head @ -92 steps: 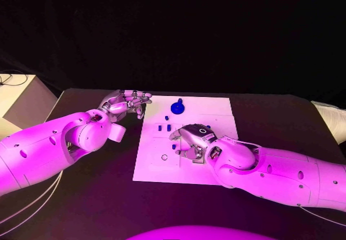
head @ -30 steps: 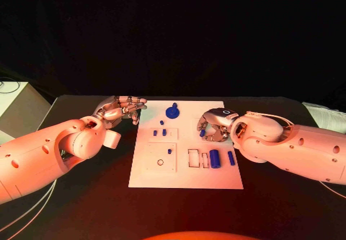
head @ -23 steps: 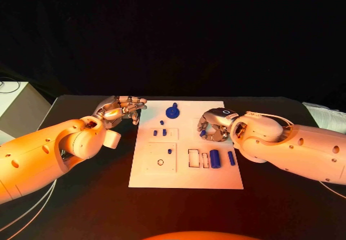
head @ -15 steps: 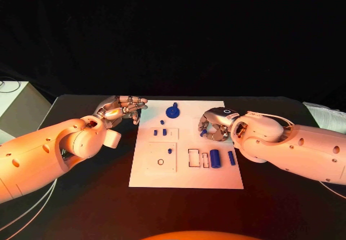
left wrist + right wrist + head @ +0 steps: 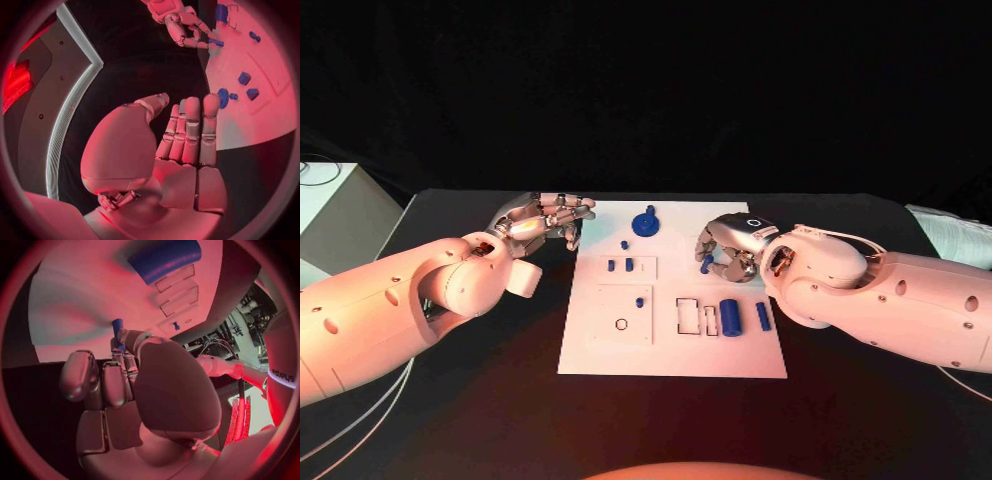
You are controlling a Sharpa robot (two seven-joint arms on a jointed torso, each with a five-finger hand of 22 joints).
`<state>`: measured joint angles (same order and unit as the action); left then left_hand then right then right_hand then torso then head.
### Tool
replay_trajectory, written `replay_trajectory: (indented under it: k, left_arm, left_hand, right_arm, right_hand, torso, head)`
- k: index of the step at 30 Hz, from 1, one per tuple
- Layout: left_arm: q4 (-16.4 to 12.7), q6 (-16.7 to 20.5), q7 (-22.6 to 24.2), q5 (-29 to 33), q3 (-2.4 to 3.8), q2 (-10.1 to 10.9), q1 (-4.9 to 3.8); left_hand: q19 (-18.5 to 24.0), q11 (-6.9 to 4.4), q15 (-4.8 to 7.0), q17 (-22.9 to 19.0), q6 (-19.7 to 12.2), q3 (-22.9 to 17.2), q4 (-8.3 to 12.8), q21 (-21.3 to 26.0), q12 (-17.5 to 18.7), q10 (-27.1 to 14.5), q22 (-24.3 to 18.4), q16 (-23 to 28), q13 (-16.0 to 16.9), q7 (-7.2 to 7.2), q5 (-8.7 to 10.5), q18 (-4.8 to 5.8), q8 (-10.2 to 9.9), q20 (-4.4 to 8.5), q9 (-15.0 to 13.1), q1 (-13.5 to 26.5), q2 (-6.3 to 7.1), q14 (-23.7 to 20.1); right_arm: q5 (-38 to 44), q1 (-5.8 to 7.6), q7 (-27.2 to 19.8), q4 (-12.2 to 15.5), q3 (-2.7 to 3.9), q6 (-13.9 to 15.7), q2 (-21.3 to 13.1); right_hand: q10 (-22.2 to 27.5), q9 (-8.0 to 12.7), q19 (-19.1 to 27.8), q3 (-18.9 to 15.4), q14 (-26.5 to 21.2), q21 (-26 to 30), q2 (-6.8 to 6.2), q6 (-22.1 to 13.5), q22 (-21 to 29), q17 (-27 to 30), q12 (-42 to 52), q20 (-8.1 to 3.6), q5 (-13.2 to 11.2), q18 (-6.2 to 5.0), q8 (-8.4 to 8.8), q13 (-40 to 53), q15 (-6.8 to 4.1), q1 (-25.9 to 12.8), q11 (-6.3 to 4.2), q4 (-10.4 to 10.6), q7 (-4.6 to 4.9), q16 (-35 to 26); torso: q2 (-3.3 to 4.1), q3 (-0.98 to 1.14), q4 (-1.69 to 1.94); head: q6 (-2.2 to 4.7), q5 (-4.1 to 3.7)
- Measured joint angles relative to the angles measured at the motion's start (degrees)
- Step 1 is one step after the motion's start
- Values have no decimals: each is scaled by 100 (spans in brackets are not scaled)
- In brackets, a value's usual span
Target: Assemble the parts on the task board
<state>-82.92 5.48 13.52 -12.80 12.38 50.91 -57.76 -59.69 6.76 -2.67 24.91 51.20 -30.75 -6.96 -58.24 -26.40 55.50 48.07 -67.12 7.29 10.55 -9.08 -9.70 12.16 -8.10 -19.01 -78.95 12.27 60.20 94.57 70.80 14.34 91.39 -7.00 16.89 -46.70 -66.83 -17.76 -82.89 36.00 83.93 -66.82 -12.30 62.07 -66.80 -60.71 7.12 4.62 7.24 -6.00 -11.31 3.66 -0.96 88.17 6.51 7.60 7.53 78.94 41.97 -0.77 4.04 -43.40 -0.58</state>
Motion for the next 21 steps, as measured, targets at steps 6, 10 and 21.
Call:
replay_trajectory:
  k: [6, 10, 21]
  left_arm:
    - [1, -11, -12, 5, 0, -1, 0]
    - [2, -15, -18, 6, 0, -1, 0]
    - [4, -19, -25, 6, 0, -2, 0]
  left_hand:
    - [0, 0, 0, 0, 0, 0, 0, 0, 0, 0, 0, 0, 0, 0, 0, 0, 0, 0, 0, 0, 0, 0]
    - [0, 0, 0, -1, 0, 0, 0, 0, 0, 0, 0, 0, 0, 0, 0, 0, 0, 0, 0, 0, 0, 0]
    - [0, 0, 0, -1, 0, 0, 0, 0, 0, 0, 0, 0, 0, 0, 0, 0, 0, 0, 0, 0, 0, 0]
  right_arm:
    - [52, -4, 1, 92, 0, 126, -13]
    - [102, 3, 14, 223, 10, 202, -43]
    - [265, 109, 167, 763, 29, 230, -160]
  right_hand:
    - [1, -31, 0, 9, 0, -42, 74, 39, -67, -12, 1, 0, -18, -1, -20, 0, 0, -78, 1, -56, 3, 0]
    - [1, -41, -20, 30, 20, -82, 54, 39, -93, -24, 1, -20, -28, -2, -43, 0, -20, -133, 2, -81, 3, 0]
    - [-51, -56, -20, 14, 21, -109, 23, 39, -125, -49, 4, -20, -30, -7, -42, 0, -20, -164, 53, -98, 3, 23]
  torso:
    - [0, 0, -1]
    - [-1, -1, -1]
    - [-8, -3, -8]
  head:
    - [6, 1]
    - [9, 7]
    - [27, 18]
